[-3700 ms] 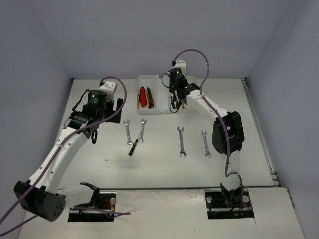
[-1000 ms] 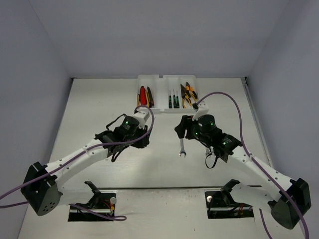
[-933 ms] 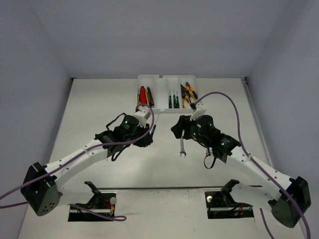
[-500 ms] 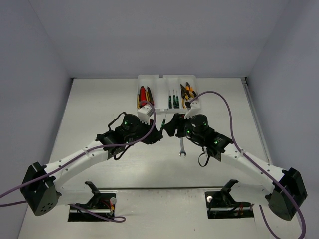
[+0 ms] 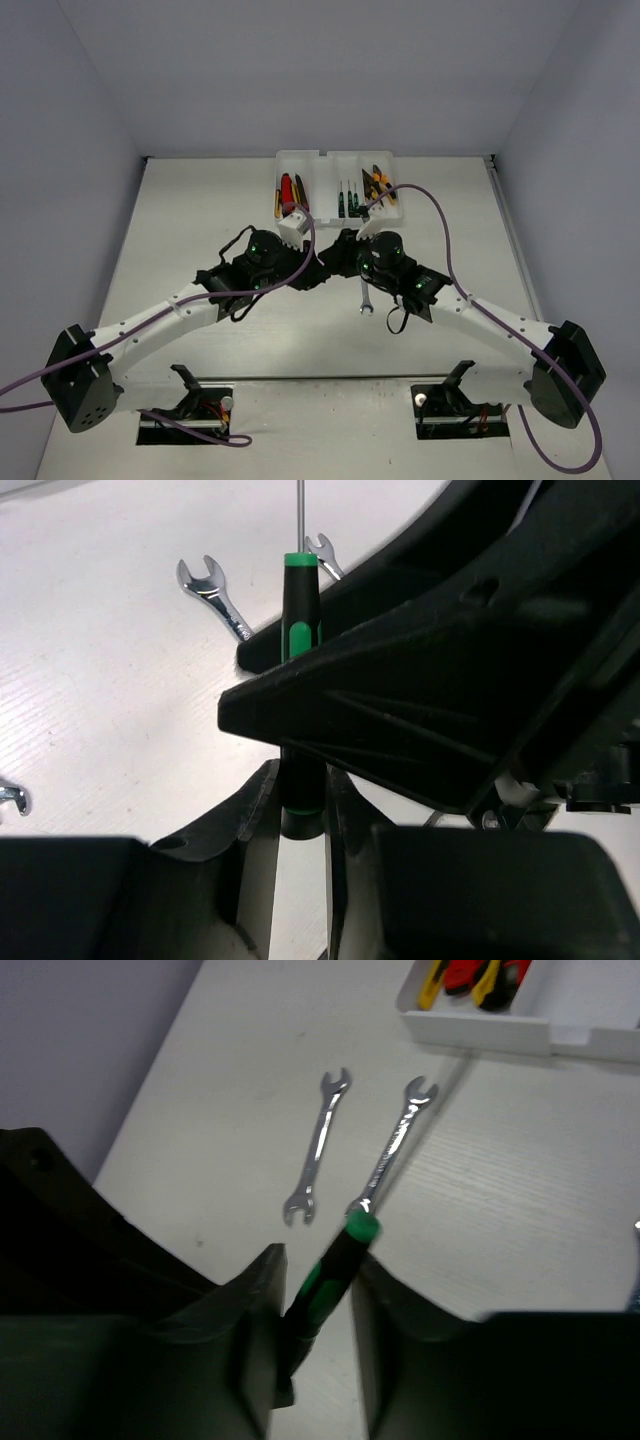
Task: Sort the tools into containers
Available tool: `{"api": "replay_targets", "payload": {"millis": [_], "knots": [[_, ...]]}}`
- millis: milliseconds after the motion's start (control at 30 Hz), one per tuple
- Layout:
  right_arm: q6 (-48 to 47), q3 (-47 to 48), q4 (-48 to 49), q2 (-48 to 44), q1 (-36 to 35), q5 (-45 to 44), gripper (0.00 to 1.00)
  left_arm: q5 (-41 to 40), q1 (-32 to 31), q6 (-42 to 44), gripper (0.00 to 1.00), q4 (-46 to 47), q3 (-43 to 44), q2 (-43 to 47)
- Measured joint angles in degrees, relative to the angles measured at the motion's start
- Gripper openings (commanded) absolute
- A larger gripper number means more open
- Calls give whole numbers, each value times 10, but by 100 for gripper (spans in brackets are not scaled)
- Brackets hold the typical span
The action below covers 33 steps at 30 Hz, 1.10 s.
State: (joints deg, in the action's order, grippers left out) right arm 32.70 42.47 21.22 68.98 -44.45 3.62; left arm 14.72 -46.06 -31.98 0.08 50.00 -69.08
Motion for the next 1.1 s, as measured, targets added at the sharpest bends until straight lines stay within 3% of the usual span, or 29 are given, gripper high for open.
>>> {"api": "replay_targets", "payload": {"millis": [67,133,333,467,767,933,1000,1100], "knots": [[3,3,10,4,-4,1,1,-2,0,-1,45,1,0,-3],[1,4,11,8,-6,-5,0,-11,0,0,59,0,0,-5],[-29,37,-18,45,5,-35,0,-69,0,7,72,-52,20,-11],[-70,118,-49,117,48,-38,0,-133,11,25,77,-140,81,-18],[-163,429,-139,408,193,-23,2,-200,189,105,91,-306,249,-20],[-184,583,-192,572,220,-19,20,-241,241,155,91,-331,268,-11],[-190,626,-212,619,223,-19,34,-254,241,169,91,-325,247,-3],[-196,656,-236,660,224,-21,43,-253,248,183,91,-323,209,7]]}}
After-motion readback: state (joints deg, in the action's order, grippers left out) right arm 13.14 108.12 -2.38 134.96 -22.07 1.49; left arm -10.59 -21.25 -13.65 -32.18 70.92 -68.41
